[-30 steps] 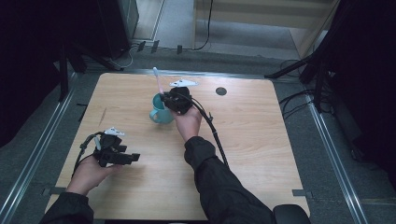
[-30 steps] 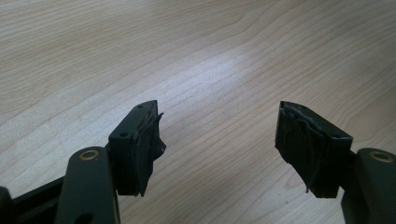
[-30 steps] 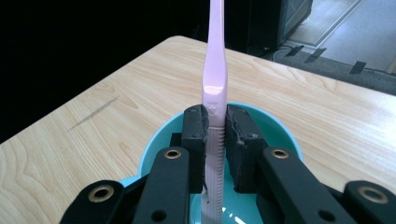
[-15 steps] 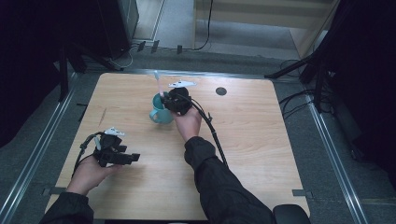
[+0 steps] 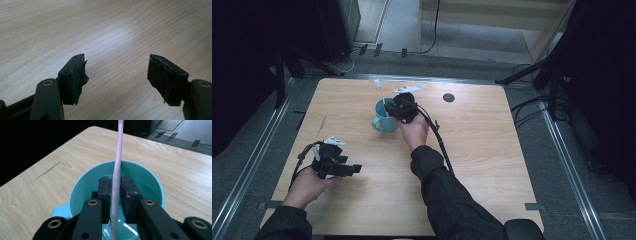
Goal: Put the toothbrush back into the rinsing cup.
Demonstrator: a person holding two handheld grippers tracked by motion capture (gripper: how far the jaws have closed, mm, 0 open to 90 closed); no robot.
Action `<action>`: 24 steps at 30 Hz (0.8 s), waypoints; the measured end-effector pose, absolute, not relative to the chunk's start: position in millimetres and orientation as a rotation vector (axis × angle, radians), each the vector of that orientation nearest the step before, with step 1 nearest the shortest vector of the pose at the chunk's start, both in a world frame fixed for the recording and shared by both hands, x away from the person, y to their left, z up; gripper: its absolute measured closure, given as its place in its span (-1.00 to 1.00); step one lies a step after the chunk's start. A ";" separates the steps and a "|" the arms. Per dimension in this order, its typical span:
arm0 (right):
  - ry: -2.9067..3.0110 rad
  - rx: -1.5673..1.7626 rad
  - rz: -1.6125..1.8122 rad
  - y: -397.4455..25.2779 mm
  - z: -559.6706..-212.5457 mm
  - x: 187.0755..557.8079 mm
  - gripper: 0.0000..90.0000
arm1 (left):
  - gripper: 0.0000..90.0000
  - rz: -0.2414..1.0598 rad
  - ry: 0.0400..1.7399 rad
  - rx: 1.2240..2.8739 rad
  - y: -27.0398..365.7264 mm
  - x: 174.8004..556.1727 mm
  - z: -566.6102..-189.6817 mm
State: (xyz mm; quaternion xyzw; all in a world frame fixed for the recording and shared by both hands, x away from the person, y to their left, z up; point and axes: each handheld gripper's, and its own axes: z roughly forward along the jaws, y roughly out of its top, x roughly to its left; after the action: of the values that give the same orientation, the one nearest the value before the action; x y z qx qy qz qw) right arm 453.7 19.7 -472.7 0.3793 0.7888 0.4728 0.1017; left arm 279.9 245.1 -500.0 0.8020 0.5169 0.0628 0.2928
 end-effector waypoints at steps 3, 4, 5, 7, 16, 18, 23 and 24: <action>2.332 1.106 1.400 17.7 -469.0 452.2 0.74 | -0.31 0.170 1.372 2.144 244.9 280.7 -500.2; 2.336 1.104 1.403 16.8 -467.5 451.5 0.73 | -0.31 0.170 1.375 2.144 244.6 280.9 -500.1; 2.340 1.105 1.399 15.6 -465.9 450.5 0.72 | -0.31 0.169 1.377 2.141 244.2 281.2 -500.4; 2.350 1.093 1.396 12.9 -462.8 448.9 0.71 | -0.31 0.164 1.375 2.142 243.7 281.7 -500.6; 2.412 1.079 1.409 -1.8 -450.7 441.7 0.69 | -0.31 0.165 1.367 2.159 241.2 282.3 -500.7; 2.432 1.067 1.406 -5.3 -448.8 439.5 0.66 | -0.31 0.160 1.369 2.161 241.7 282.5 -501.1; 2.473 1.025 1.381 -14.1 -446.0 432.3 0.62 | -0.31 0.167 1.371 2.164 241.4 282.7 -501.6; 2.475 1.022 1.375 -15.2 -445.3 430.9 0.61 | -0.31 0.167 1.372 2.164 241.1 282.8 -501.7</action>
State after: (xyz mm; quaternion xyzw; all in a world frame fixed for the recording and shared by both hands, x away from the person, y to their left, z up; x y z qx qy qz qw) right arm 430.9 -15.2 -445.3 0.3389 0.8205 0.4556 0.0655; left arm 282.8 241.1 -501.7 0.8084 0.5124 0.0625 0.2829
